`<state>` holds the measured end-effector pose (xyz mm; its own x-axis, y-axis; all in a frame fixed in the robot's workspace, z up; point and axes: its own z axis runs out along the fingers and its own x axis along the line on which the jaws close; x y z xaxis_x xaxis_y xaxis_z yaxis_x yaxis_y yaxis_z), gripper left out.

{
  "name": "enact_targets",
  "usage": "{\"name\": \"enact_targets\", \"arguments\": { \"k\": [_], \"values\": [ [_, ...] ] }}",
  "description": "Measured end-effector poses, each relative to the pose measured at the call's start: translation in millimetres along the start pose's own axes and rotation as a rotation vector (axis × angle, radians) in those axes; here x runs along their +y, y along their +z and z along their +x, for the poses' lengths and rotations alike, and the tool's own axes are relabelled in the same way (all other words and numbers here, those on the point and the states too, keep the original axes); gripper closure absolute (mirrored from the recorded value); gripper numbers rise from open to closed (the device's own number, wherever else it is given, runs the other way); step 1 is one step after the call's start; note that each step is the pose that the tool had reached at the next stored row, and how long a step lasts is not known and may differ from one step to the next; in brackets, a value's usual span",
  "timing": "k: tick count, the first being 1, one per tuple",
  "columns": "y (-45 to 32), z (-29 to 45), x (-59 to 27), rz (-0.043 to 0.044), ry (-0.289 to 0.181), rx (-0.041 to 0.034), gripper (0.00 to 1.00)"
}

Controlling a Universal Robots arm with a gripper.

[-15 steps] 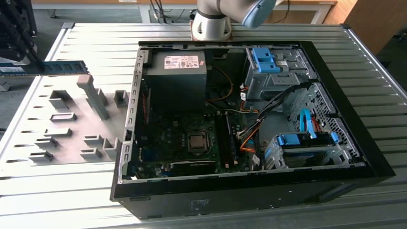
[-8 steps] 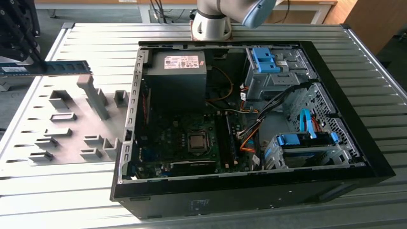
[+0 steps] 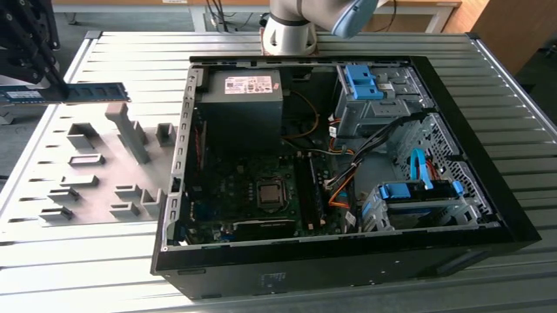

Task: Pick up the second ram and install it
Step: 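Pick up the second ram and move it above second insertion slot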

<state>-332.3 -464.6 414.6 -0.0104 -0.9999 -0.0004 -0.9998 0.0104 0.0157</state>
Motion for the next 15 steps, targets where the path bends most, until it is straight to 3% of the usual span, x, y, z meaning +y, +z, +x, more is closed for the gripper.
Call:
{"name": "enact_targets", "arguments": {
  "k": [15],
  "values": [
    [-0.1,-0.1,-8.9,0.0000,0.000,-0.0001,0.86]
  ]
}}
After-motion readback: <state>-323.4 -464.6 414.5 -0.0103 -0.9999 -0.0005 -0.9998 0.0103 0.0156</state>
